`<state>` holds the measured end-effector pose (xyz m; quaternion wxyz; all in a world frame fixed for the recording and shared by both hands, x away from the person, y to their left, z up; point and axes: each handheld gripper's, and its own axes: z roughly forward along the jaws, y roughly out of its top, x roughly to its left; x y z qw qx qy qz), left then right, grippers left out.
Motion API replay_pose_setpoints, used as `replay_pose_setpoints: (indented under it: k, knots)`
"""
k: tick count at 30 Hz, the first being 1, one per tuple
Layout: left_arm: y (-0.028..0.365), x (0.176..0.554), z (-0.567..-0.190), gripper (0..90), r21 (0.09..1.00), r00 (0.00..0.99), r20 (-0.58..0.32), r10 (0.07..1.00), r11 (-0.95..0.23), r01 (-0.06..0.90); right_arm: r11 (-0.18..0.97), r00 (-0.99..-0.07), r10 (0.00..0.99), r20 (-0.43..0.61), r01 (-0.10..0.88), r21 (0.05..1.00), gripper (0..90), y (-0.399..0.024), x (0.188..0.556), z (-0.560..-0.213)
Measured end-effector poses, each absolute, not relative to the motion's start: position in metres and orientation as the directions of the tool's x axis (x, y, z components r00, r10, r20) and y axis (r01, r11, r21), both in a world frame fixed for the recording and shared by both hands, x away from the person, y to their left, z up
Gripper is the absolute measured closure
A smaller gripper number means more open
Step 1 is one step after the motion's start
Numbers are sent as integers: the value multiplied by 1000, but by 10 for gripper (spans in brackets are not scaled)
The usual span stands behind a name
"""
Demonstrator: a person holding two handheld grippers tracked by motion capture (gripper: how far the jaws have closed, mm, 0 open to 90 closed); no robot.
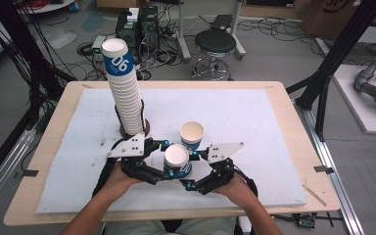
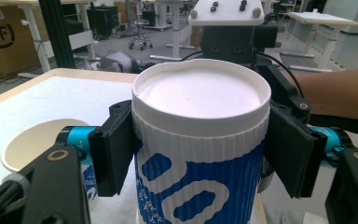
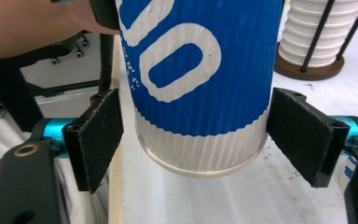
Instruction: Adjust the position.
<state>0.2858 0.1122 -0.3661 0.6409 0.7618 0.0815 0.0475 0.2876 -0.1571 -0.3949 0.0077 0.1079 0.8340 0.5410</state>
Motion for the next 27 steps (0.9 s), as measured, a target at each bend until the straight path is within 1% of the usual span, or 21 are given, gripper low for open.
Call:
replay_pose_setpoints:
  k: [2, 4, 7, 13, 15, 20, 27]
  knots:
    - [112, 285, -365, 301, 985, 983, -32, 179, -162, 62, 390, -977, 189, 98, 166, 905, 263, -159, 288, -394]
    - [113, 285, -364, 303, 986, 983, -31, 179, -155, 59, 383, -979, 176, 104, 165, 909, 292, -161, 288, -394]
    - [113, 284, -363, 304, 987, 984, -26, 174, -151, 53, 380, -982, 168, 88, 147, 913, 308, -163, 288, -392]
    - [114, 284, -363, 311, 988, 985, -26, 172, -147, 52, 383, -984, 163, 76, 134, 914, 367, -165, 287, -391]
    - [115, 285, -364, 309, 989, 985, -36, 171, -139, 60, 380, -983, 165, 84, 142, 914, 373, -166, 287, -390]
    - [114, 284, -364, 311, 989, 985, -27, 173, -137, 51, 387, -984, 160, 82, 139, 911, 380, -166, 288, -390]
    - [114, 284, -364, 316, 989, 985, -25, 172, -139, 49, 391, -984, 164, 73, 132, 911, 415, -167, 287, -388]
